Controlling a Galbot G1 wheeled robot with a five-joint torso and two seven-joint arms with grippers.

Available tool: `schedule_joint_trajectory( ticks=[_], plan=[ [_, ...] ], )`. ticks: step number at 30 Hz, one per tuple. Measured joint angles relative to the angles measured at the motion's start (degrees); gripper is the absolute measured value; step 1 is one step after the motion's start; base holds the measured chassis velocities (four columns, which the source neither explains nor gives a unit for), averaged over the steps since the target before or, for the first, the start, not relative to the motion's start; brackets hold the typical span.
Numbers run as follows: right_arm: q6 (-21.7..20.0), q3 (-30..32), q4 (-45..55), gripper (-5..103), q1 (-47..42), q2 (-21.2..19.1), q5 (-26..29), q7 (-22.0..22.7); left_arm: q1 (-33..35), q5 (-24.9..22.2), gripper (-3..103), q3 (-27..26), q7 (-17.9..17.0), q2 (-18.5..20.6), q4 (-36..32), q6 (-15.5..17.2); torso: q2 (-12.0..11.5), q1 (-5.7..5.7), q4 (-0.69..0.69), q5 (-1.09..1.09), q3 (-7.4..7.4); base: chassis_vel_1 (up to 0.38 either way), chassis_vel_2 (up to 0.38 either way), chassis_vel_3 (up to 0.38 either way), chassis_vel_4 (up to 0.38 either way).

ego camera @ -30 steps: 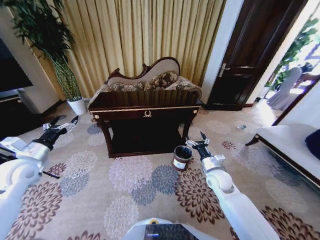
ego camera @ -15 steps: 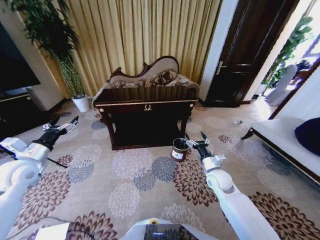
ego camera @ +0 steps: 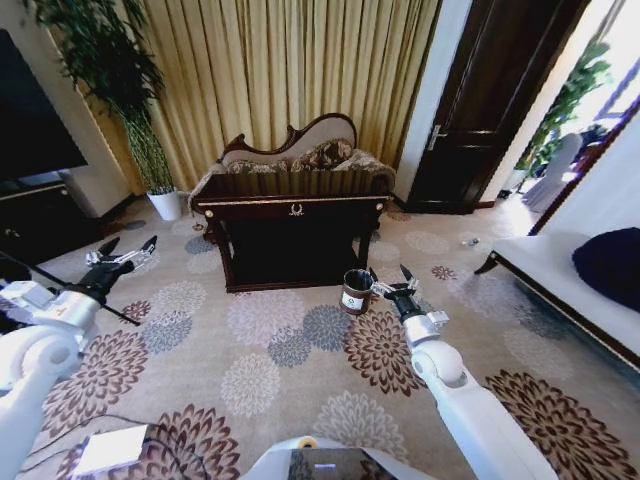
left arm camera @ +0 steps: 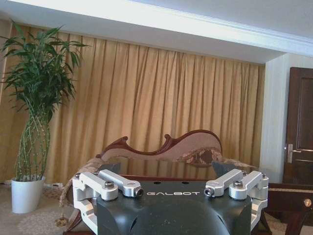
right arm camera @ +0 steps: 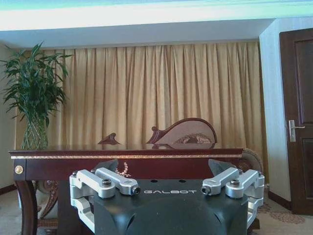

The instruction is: Move to the front of the table and place the trash on the table into the trash bin.

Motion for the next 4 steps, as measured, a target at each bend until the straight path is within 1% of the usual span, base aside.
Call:
schedule_joint_trajectory(
  ticks=[4],
  plan=[
    [-0.11, -0.35, -0.01, 100, 0.01, -0.16, -0.07, 0.0, 0.53, 0.03, 100, -0.42, 0.13, -0.35, -0.12, 0.01, 0.01, -0.02, 0.01, 0.01, -0.01, 0.0, 0.0, 0.0, 0.0]
  ],
)
